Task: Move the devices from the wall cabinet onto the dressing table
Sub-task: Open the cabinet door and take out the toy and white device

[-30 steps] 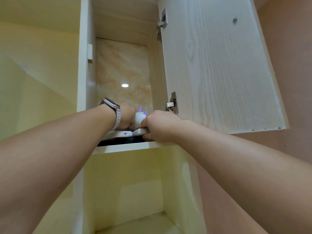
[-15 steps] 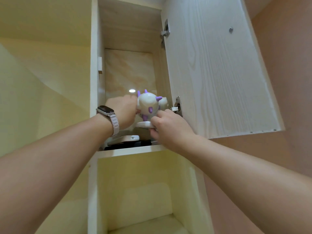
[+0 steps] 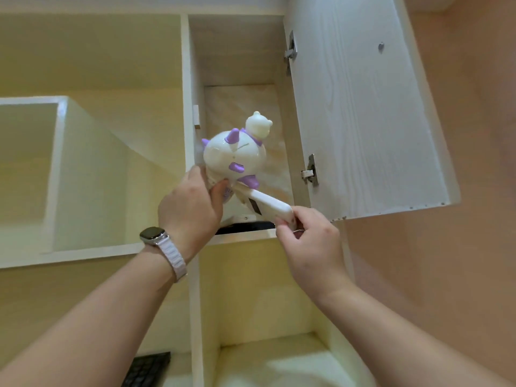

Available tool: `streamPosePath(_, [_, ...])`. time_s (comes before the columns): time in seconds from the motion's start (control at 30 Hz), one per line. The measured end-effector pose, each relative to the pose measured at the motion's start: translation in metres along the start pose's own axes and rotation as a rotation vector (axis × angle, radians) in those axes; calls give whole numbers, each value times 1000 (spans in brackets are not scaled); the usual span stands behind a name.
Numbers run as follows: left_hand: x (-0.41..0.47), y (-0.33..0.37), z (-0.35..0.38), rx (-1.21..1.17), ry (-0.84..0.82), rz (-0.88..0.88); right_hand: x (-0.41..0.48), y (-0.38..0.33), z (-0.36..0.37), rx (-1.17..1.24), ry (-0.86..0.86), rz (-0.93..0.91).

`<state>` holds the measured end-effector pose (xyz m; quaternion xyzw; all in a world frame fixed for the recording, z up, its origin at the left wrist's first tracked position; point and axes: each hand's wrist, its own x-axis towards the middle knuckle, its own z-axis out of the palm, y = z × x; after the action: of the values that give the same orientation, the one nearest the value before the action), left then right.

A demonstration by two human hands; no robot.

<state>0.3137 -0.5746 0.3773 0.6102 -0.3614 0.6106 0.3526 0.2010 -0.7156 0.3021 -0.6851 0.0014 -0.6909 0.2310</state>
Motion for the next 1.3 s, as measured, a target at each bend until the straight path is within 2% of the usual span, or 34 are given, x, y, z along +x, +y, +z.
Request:
streamPosePath(0.13, [-21,2,-18,-102,91,-56,-34,-6,-10,266,-16,261])
streamPosePath(0.33, [-71,24,-39,-275,112,-293,-73,-9,-17,672,-55,666])
streamPosePath(0.43, [-95,33,-42,-337,106,-408,-83,-13,-23,913,-98,803])
streamPosePath(0.6, [-117,43,-52,-551,95,-429,-99,-18,-38,1104,-178,906])
streamPosePath(0.8, [-143,41,-62,-756,17,-478,-127,-33,-51,959,-259,883])
streamPosePath(1.0, [-194,29,-64,-1029,-71,-693,-175,-51,-48,704,-136,916])
streamPosePath(1.3, [-276,19,-73,-1483,-295,-1046,-264,-86,-49,360,33,971])
